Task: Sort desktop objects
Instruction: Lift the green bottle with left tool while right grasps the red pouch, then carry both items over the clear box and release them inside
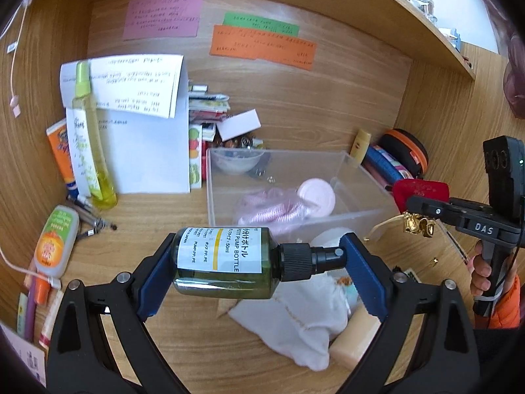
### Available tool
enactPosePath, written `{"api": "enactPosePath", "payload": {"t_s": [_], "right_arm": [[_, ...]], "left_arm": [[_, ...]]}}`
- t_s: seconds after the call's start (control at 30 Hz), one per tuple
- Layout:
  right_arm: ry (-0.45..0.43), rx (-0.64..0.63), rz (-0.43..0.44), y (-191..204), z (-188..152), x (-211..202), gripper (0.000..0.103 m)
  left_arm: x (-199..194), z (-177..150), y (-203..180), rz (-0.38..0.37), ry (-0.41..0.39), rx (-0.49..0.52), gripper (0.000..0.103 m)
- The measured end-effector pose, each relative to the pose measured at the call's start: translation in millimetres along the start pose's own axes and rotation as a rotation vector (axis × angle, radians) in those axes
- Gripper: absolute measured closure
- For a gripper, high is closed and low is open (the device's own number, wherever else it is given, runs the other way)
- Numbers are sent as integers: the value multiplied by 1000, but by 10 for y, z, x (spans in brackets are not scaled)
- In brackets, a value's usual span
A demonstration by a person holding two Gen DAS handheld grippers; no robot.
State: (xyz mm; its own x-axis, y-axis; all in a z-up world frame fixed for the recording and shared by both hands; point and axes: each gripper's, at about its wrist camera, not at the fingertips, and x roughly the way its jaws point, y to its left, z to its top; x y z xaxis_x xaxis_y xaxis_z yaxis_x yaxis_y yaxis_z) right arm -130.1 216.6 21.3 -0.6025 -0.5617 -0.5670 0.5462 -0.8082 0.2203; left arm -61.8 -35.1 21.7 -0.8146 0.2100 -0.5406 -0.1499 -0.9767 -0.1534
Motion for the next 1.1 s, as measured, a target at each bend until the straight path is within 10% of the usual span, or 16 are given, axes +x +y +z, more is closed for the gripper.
{"api": "enactPosePath", "payload": {"t_s": [1.1], "right_arm": [[-2,-116,-68,14,877,759,89]], "left_arm": [[828,862,-174,21,9,62,7]]}}
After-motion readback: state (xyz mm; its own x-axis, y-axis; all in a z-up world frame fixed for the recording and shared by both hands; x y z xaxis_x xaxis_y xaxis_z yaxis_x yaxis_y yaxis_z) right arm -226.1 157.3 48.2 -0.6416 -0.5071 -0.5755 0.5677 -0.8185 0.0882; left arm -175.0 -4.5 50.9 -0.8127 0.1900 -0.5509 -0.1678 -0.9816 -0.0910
